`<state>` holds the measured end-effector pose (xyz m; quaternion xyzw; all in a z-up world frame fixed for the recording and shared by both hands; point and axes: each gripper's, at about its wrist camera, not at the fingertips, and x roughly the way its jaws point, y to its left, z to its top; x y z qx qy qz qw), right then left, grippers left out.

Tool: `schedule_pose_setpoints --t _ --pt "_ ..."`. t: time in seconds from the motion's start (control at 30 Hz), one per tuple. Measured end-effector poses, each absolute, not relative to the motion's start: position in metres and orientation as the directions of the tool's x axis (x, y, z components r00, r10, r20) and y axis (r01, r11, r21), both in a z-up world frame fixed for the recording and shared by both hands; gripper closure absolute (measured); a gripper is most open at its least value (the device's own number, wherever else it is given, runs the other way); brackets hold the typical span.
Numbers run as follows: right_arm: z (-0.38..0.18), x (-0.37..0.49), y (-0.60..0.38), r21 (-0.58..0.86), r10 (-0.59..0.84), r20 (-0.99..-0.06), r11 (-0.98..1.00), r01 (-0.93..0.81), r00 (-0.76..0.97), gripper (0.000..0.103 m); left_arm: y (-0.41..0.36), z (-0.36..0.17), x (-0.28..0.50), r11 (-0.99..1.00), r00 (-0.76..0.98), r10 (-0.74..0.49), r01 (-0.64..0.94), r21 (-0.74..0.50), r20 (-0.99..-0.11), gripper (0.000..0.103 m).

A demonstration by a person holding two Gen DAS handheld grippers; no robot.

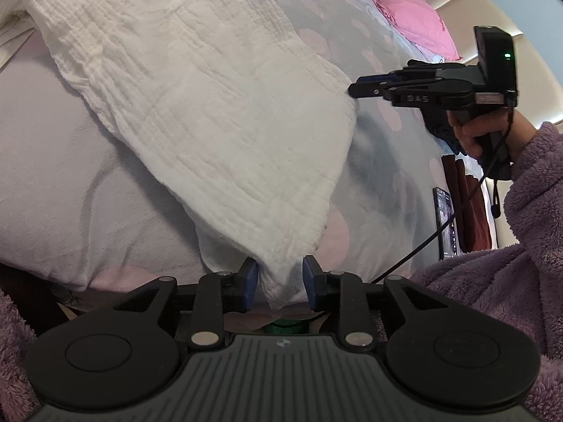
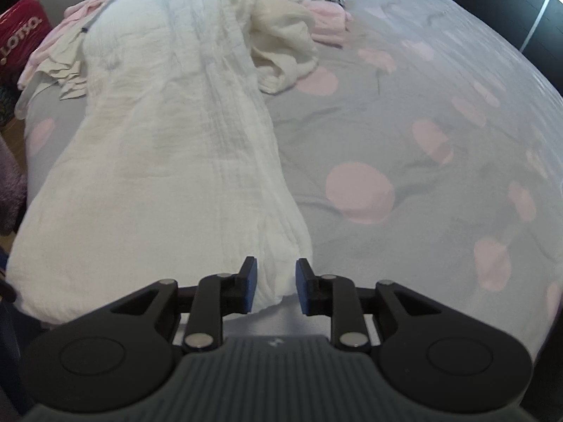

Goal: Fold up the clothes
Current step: 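Open both tools and withdraw from the folded muslin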

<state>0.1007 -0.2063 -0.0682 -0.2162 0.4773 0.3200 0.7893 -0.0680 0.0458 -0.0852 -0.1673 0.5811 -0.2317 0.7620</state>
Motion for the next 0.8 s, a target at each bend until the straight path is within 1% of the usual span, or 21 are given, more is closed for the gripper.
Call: schedule_pose_setpoints --t 0.03,0.07,0.13,0.2,0.33,0.4,0.5,0.57,0.7,0.73,0.77,0.8 --pt "-0.074 0.101 -0.206 -0.024 0.296 -0.898 0.705 -0.709 0.325 0.084 0.045 -0.083 -0.069 0.845 0.223 -0.535 0.161 -0.51 -0.815 0.078" --pt "-0.076 0.101 -0.205 -0.025 0.291 -0.902 0.703 -0.711 0.32 0.1 0.044 -0.081 -0.07 0.855 0.234 -0.518 0.166 -0.491 -0.823 0.077" --pt "-0.075 0.098 -0.204 -0.044 0.276 -0.904 0.699 -0.714 0.326 0.1 0.042 -0.075 -0.073 0.876 0.258 -0.481 0.178 -0.448 -0.838 0.071" --pt "-0.071 0.1 -0.205 -0.07 0.262 -0.897 0.713 -0.698 0.357 0.1 0.036 -0.068 -0.075 0.895 0.282 -0.442 0.2 -0.399 -0.851 0.063" --pt "-0.067 0.106 -0.209 -0.149 0.201 -0.88 0.744 -0.652 0.431 0.1 0.023 -0.058 -0.08 0.916 0.314 -0.38 0.261 -0.305 -0.87 0.06" --pt "-0.069 0.106 -0.207 -0.175 0.179 -0.881 0.737 -0.653 0.438 0.101 0.015 -0.053 -0.082 0.923 0.328 -0.348 0.284 -0.26 -0.878 0.057" --pt "-0.071 0.105 -0.205 -0.195 0.164 -0.887 0.715 -0.671 0.432 0.1 0.005 -0.048 -0.083 0.925 0.336 -0.316 0.316 -0.21 -0.887 0.056" --pt "-0.069 0.104 -0.205 -0.207 0.159 -0.889 0.697 -0.687 0.429 0.097 -0.002 -0.046 -0.083 0.925 0.338 -0.298 0.332 -0.183 -0.893 0.056" --pt "-0.06 0.1 -0.207 -0.254 0.141 -0.884 0.658 -0.709 0.446 0.094 -0.012 -0.045 -0.081 0.922 0.329 -0.272 0.358 -0.147 -0.904 0.056" --pt "-0.057 0.099 -0.208 -0.255 0.146 -0.883 0.651 -0.715 0.447 0.09 -0.014 -0.045 -0.08 0.921 0.324 -0.268 0.361 -0.143 -0.907 0.056" --pt "-0.054 0.097 -0.209 -0.255 0.154 -0.881 0.643 -0.722 0.448 0.082 -0.016 -0.044 -0.08 0.92 0.322 -0.264 0.366 -0.138 -0.909 0.056" --pt "-0.051 0.095 -0.209 -0.259 0.161 -0.878 0.631 -0.731 0.45 0.078 -0.018 -0.044 -0.08 0.919 0.322 -0.259 0.371 -0.131 -0.911 0.056"
